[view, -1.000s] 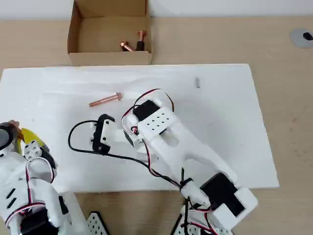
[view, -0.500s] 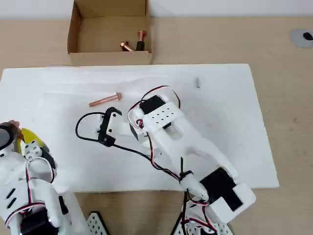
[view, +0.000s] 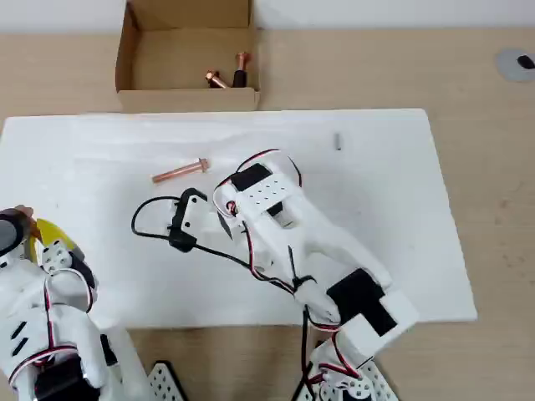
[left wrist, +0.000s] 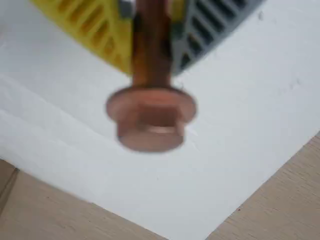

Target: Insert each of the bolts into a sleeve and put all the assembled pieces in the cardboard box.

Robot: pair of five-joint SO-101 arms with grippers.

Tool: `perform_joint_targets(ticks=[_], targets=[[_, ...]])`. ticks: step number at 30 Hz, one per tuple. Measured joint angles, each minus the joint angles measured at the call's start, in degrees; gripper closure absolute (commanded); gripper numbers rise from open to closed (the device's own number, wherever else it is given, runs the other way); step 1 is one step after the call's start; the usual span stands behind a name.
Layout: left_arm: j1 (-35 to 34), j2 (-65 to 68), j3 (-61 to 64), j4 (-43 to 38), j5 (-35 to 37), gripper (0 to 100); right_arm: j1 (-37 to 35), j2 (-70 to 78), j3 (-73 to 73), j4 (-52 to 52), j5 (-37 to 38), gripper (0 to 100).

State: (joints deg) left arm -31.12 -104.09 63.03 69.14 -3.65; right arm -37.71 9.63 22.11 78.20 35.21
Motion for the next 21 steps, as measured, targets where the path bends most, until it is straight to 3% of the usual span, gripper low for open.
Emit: perform_joint_targets(ticks=[8, 14, 21], targets=[[0.0, 0.0, 0.0, 0.0, -1.23, 99, 0.0, 3.6, -2.81, 0.26, 0.0, 77.6], [0.0, 0.0, 0.0, 0.0, -1.23, 99, 1.41, 4.48, -4.92, -0.18, 0.0, 99.5], [0.0, 0.0, 0.09, 0.18, -1.23, 99, 2.9, 5.36, -6.95, -0.7, 0.09, 98.8]])
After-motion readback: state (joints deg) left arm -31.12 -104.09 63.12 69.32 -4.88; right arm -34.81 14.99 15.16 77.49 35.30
